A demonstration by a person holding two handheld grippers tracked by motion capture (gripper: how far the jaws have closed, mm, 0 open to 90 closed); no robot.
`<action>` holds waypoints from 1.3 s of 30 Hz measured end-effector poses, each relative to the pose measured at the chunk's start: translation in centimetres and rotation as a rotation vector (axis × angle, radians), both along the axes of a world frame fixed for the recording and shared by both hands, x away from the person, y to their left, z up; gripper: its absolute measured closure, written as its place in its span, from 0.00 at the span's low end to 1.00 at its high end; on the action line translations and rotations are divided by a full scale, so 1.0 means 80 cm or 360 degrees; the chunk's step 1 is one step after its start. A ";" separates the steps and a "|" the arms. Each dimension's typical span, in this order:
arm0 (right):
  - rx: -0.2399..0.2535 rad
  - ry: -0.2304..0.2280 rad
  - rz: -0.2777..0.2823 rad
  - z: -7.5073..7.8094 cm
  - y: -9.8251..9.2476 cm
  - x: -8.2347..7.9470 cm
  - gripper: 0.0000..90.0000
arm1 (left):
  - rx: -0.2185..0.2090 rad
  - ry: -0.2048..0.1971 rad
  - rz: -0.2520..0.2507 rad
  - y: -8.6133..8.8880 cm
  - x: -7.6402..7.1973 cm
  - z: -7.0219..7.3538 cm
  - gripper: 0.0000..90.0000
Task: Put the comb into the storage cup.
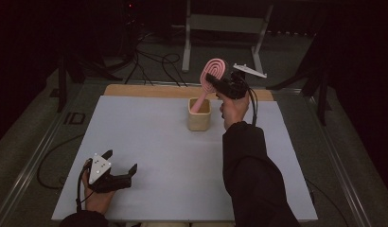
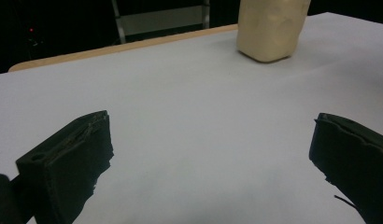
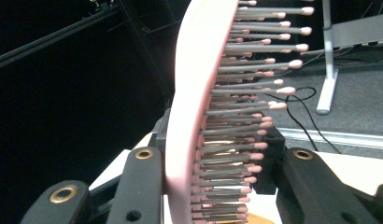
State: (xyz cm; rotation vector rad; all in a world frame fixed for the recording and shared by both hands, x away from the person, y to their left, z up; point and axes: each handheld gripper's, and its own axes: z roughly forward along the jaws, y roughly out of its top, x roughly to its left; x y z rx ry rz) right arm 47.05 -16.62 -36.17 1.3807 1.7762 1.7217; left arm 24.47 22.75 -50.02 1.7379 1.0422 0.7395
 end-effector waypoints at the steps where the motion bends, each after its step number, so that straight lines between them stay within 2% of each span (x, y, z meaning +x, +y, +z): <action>1: -0.0001 0.0000 -0.0003 -0.001 0.000 0.000 0.71 | 0.0000 0.0000 0.0000 0.000 0.000 0.000 0.00; 39: -0.0037 0.0051 -0.0017 -0.022 0.010 0.001 0.70 | 0.0005 0.0000 0.0000 -0.001 0.000 0.000 0.00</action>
